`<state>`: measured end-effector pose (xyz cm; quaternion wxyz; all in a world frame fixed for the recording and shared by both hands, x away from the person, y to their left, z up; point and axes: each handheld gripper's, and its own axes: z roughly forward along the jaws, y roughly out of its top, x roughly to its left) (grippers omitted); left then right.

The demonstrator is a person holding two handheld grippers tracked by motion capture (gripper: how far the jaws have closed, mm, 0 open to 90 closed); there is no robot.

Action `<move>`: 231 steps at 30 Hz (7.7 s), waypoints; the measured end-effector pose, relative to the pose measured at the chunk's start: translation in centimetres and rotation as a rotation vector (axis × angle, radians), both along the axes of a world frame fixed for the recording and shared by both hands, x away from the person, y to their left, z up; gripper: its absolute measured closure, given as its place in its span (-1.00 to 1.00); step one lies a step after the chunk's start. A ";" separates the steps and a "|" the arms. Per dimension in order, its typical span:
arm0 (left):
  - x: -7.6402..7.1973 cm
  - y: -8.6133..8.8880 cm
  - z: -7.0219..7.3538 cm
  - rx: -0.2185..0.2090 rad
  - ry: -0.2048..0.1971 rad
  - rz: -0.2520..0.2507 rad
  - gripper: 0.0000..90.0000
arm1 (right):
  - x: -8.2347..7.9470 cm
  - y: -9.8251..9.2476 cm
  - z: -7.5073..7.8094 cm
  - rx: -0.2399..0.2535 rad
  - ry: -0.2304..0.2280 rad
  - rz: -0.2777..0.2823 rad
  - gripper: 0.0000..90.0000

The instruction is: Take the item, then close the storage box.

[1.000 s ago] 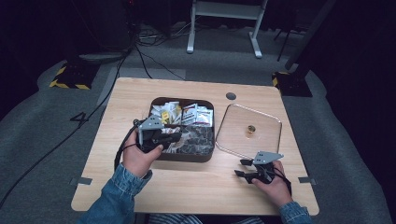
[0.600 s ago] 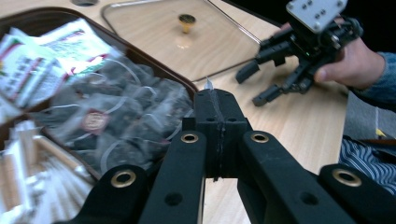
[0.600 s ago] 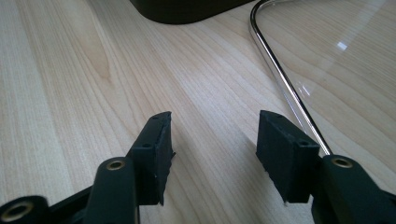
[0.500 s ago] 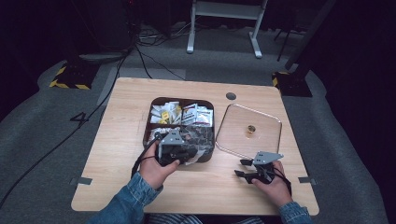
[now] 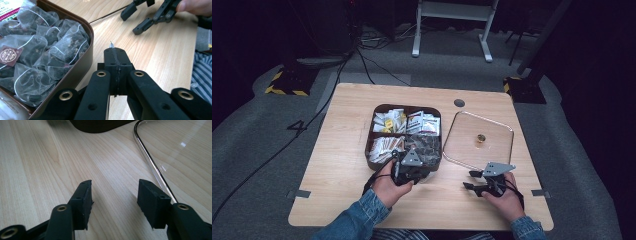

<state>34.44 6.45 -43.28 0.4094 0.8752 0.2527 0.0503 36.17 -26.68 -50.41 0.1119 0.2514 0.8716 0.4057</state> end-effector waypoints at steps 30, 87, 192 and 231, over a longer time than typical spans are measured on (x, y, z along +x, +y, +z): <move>-0.6 -2.1 -1.9 0.034 0.102 -0.103 0.97 | 0.0 0.0 0.0 -0.002 -0.002 0.001 0.02; -2.1 6.7 -1.9 0.044 -0.001 0.266 -0.10 | 1.0 0.5 1.1 0.064 0.025 -0.016 0.00; -4.5 18.6 -7.2 0.116 -0.011 0.632 -0.51 | 10.5 -2.5 5.9 0.044 -0.105 -0.426 0.31; -3.7 18.0 -7.2 0.119 -0.008 0.607 -0.58 | 10.3 5.9 12.1 0.073 -0.106 -0.288 0.31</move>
